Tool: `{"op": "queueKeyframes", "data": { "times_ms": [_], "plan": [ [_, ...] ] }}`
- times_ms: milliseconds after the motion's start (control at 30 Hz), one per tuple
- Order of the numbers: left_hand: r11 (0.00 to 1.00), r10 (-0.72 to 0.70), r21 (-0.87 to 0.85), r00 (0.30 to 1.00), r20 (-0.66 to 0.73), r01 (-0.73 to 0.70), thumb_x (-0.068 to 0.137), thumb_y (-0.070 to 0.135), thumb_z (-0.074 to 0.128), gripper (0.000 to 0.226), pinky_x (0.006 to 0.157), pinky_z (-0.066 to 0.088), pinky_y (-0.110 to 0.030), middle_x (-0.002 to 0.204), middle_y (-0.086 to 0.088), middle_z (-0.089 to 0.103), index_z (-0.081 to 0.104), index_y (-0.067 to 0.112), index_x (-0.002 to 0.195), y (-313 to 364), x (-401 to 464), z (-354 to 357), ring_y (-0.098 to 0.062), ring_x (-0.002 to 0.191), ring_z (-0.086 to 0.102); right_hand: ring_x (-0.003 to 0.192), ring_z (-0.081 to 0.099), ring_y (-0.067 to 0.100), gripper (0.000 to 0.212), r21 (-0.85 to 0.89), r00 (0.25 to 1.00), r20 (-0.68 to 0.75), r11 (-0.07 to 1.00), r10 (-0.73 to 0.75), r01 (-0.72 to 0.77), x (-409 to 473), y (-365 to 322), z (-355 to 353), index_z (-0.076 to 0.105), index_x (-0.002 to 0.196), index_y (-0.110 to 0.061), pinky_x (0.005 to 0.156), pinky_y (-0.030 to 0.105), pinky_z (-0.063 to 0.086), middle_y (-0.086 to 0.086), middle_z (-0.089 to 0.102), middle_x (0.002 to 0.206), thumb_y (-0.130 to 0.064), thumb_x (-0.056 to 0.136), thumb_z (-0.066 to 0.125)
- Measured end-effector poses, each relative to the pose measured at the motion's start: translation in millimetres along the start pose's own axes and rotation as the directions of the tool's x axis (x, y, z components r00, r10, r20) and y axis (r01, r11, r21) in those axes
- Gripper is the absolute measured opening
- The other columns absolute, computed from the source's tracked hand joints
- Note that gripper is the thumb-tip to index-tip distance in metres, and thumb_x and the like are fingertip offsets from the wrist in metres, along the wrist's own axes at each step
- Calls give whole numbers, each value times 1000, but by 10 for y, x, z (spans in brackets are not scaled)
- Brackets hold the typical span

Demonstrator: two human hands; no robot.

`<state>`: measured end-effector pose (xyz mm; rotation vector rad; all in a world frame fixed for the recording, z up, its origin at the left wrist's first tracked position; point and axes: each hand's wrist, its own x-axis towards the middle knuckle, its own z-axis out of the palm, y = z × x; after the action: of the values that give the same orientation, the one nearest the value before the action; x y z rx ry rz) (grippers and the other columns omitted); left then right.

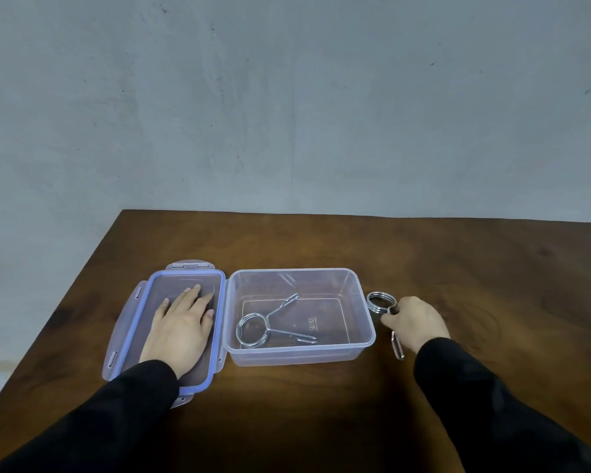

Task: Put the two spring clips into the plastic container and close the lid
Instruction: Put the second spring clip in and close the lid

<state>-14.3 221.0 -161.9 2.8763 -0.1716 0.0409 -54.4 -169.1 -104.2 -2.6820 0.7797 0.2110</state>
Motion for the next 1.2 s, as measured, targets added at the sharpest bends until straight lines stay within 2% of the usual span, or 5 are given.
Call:
{"op": "queueKeyframes", "data": {
  "times_ms": [100, 267, 400, 533, 1200],
  "plan": [
    [1000, 9, 0, 1000, -2, -9, 103, 37, 25, 47, 120, 13, -42, 155, 2, 38, 41, 27, 146, -7, -9, 3, -16, 144, 29, 66, 65, 19, 16, 86, 997, -71, 995, -37, 43, 28, 12, -154, 66, 81, -15, 62, 38, 57, 5, 69, 72, -28, 90, 67],
    [1000, 16, -8, 1000, -12, -16, 102, 37, 25, 47, 120, 14, -44, 155, 2, 39, 43, 28, 145, -4, -17, -5, -15, 144, 29, 83, 57, 13, 14, 165, 891, -261, 892, -371, 420, -47, -377, -731, 67, 91, -23, 64, 26, 40, -3, 62, 96, -37, 91, 70],
    [1000, 16, 18, 999, -31, -15, 102, 38, 25, 47, 120, 16, -44, 155, 1, 38, 44, 27, 144, -19, -14, 19, -16, 143, 29, 99, 55, 2, 23, 53, 665, -23, 664, -746, 746, -314, -936, -885, 67, 110, -34, 84, 25, 43, -17, 60, 105, -43, 89, 71],
    [1000, 21, 9, 999, -43, -20, 102, 38, 25, 47, 120, 16, -43, 155, 1, 39, 45, 27, 143, -39, -25, 32, -16, 143, 30, 101, 53, 14, 36, -83, 458, 171, 450, -872, 889, -466, -1304, -410, 67, 118, -24, 91, 34, 46, -8, 60, 109, -47, 91, 68],
    [1000, 25, 0, 999, -37, -25, 102, 41, 24, 47, 121, 13, -43, 155, 3, 39, 43, 29, 144, -55, 2, 24, -15, 143, 30, 115, 53, 17, 42, -167, 459, 334, 427, -823, 889, -499, -1442, 363, 62, 132, -25, 100, 35, 41, -5, 58, 125, -45, 96, 62]
  ]
}}
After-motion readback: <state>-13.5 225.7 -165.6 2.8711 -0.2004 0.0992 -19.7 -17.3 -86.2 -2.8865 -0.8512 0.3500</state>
